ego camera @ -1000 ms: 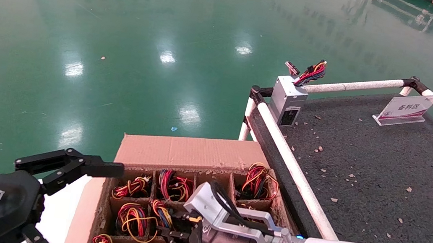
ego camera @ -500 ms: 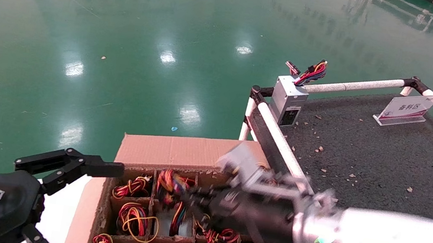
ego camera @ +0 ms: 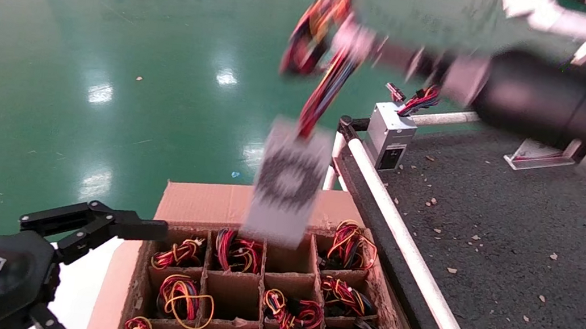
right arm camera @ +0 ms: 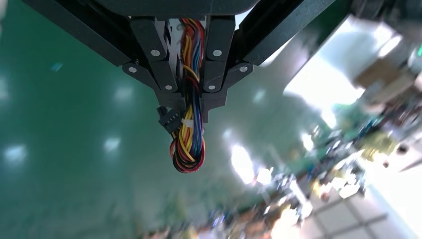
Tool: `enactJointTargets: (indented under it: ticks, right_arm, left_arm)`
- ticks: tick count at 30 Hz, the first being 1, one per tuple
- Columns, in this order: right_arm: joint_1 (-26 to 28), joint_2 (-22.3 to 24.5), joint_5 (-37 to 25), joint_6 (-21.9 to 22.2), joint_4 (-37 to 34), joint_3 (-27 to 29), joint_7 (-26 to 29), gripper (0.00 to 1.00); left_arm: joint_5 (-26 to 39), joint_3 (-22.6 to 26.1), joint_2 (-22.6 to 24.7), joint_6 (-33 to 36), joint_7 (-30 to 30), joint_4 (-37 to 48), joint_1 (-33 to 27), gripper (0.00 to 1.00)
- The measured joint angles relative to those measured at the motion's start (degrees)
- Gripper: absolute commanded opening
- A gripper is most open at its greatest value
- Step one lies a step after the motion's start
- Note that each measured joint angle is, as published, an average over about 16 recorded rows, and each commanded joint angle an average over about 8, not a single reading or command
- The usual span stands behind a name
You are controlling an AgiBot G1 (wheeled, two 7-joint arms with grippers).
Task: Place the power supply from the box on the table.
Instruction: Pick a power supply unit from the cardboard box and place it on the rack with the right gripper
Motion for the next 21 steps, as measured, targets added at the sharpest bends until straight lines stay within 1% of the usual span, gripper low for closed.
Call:
enactJointTargets:
  ticks: [4,10,15,21]
  right_arm:
    - [5.4,-0.3,0.5,-0.7,-8.5,1.3,-3.6,0.0]
    - [11.7,-1.3,0.0,-1.4,-21.5,2.1,-11.1,0.0]
    - [15.2,-2.4,-0.8,-1.6,-31.4,2.2,-17.7,0.0]
    - [17.6,-3.5,-1.5,-1.6,-40.8,2.2,-24.6,0.0]
  left_arm:
    - [0.0,0.0,0.0,0.0,0.0,0.0,0.0,1.0]
    - [0.0,0.0,0.0,0.0,0.0,0.0,0.0,1.0]
    - [0.0,0.0,0.0,0.0,0.0,0.0,0.0,1.0]
    - [0.0,0.0,0.0,0.0,0.0,0.0,0.0,1.0]
